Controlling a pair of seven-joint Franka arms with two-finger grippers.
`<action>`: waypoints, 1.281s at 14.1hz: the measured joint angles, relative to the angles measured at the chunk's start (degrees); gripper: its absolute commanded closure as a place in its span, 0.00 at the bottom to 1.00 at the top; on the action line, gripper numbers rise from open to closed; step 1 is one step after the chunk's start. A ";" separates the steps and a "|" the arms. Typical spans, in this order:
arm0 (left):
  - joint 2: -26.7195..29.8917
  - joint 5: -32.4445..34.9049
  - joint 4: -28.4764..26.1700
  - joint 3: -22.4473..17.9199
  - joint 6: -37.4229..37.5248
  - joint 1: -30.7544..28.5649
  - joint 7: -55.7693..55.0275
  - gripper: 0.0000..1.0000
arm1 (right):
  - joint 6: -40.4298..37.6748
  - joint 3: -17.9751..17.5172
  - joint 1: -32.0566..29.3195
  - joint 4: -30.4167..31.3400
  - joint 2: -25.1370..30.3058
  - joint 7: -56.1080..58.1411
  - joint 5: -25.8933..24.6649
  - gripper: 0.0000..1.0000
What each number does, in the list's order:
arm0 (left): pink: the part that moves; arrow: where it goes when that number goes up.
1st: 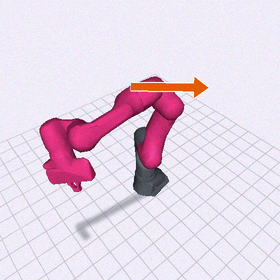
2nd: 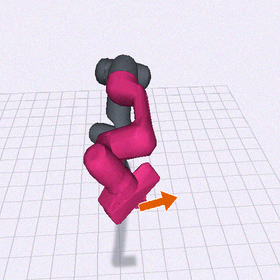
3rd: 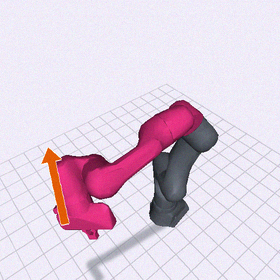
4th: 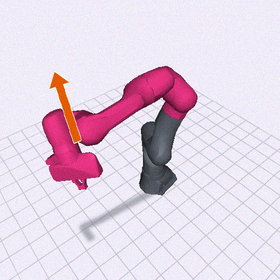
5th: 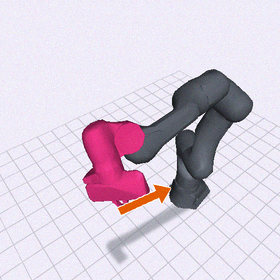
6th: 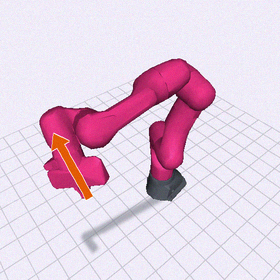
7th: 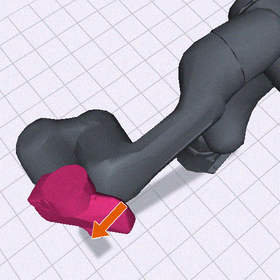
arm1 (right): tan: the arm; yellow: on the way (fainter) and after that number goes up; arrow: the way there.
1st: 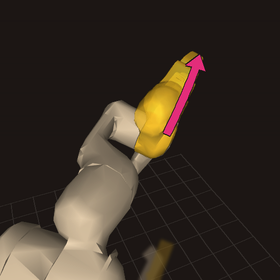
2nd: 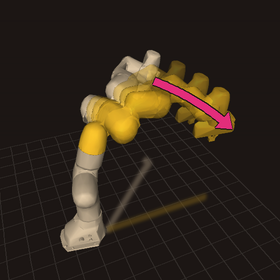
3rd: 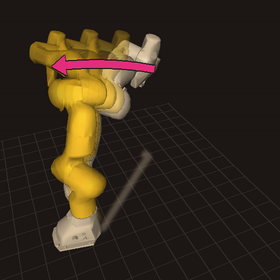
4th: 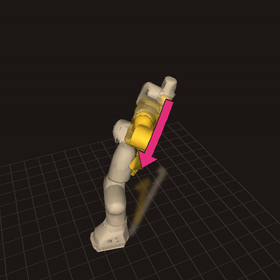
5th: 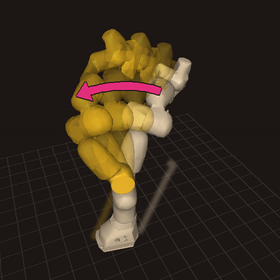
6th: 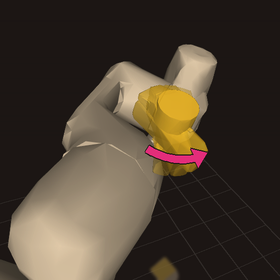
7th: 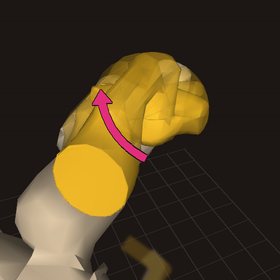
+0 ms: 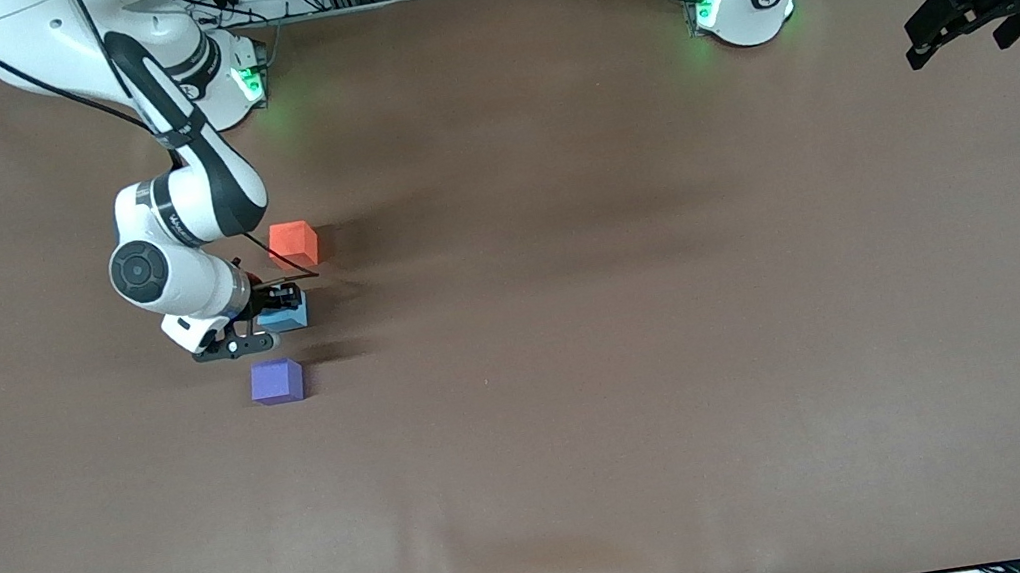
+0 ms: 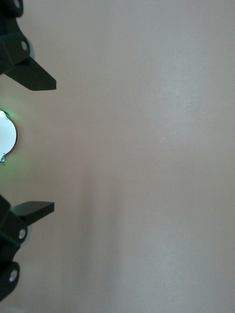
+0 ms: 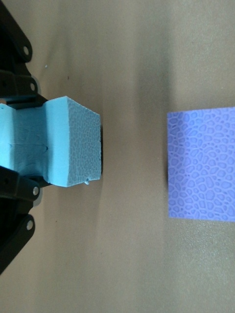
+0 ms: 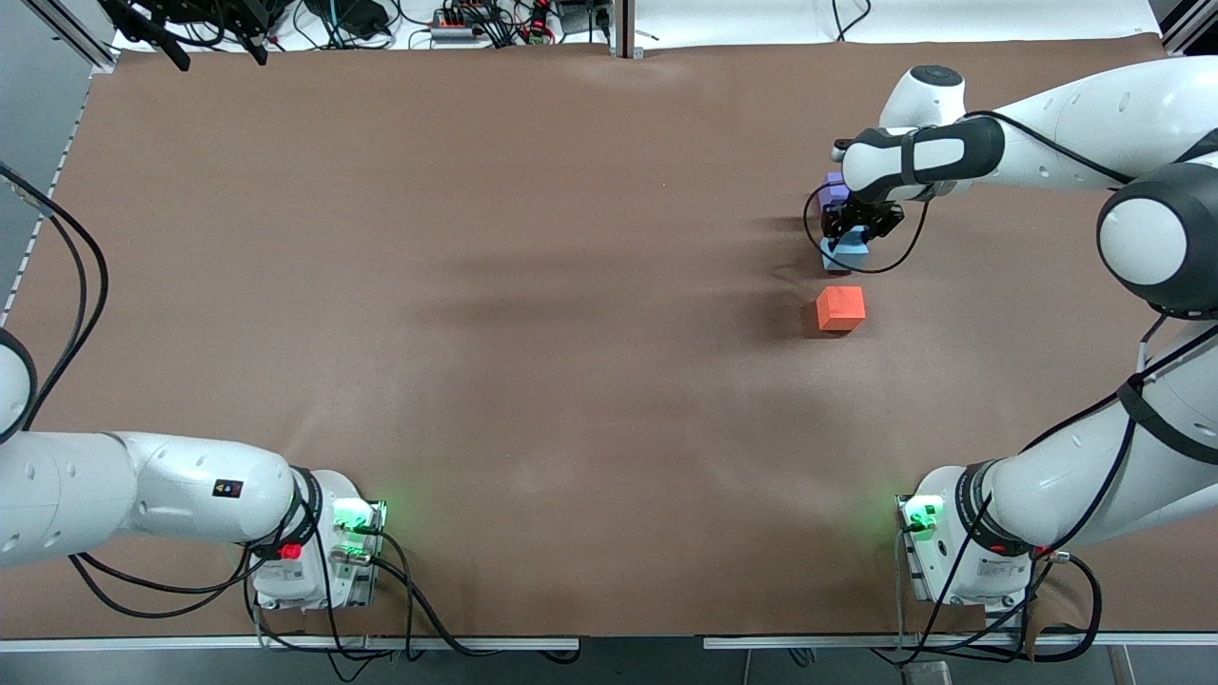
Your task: Place blue block between orange and purple blocks
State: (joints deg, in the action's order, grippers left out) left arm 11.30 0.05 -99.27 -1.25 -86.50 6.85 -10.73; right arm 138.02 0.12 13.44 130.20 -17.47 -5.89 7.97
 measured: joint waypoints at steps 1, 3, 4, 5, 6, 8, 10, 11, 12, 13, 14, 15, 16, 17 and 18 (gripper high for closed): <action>0.00 0.00 -0.02 0.00 0.00 0.00 0.00 0.00 | 0.42 -0.03 0.00 0.04 -0.34 -0.03 0.00 1.00; 0.00 0.00 -0.10 0.00 0.00 -0.03 0.00 0.00 | 0.93 -0.14 0.00 0.05 -0.85 -0.27 0.04 0.91; 0.00 0.00 -0.14 -0.01 0.00 -0.05 0.00 0.00 | 0.97 -0.16 0.00 0.05 -0.85 -0.59 0.04 0.69; 0.00 0.00 -0.15 -0.02 0.00 -0.07 0.00 0.00 | 0.99 -0.16 0.00 0.04 -0.85 -0.88 0.07 0.01; 0.00 0.00 -0.15 -0.03 0.00 -0.10 0.00 0.00 | 1.02 -0.16 0.00 0.04 -0.85 -1.18 0.09 0.00; 0.00 0.00 -0.17 -0.12 0.00 -0.16 0.00 0.00 | 1.04 -0.20 0.01 0.05 -1.01 -1.39 0.13 0.00; -0.02 0.00 -0.18 -0.19 0.00 -0.24 0.00 0.00 | 1.08 -0.24 0.01 -0.05 -1.10 -1.44 0.15 0.00; -0.02 0.00 -0.18 -0.20 0.00 -0.27 0.00 0.00 | 0.66 -0.26 0.01 -0.57 -1.02 -1.45 0.15 0.00; -0.02 0.00 -0.18 -0.21 0.00 -0.28 0.00 0.00 | -1.61 -0.27 0.01 -2.12 -0.74 -1.44 0.15 0.00; -0.02 0.00 -0.18 -0.21 0.00 -0.29 0.00 0.00 | -6.64 -0.27 0.01 -5.22 -0.28 -1.44 0.15 0.00; -0.02 0.00 -0.18 -0.22 0.00 -0.30 0.00 0.00 | -12.87 -0.26 0.00 -9.35 0.34 -1.44 0.15 0.00; -0.02 0.00 -0.18 -0.22 0.00 -0.30 0.00 0.00 | -19.16 -0.22 -0.03 -14.22 1.00 -1.44 0.15 0.00; -0.02 0.00 -0.18 -0.22 0.00 -0.30 0.00 0.00 | -24.65 -0.16 -0.14 -19.50 1.63 -1.41 0.09 0.00; -0.02 0.00 -0.16 -0.22 0.00 -0.30 0.00 0.00 | -29.88 -0.08 -0.49 -25.53 2.14 -1.38 -0.37 0.00; -0.02 0.00 -0.14 -0.22 0.00 -0.30 0.00 0.00 | -35.60 -0.04 -1.32 -31.93 2.39 -1.31 -1.65 0.00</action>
State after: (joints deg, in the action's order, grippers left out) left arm 11.28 0.05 -99.41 -1.47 -86.51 6.54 -10.73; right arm 102.42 0.08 12.11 98.26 -15.07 -7.21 6.32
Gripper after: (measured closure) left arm 0.000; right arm 0.000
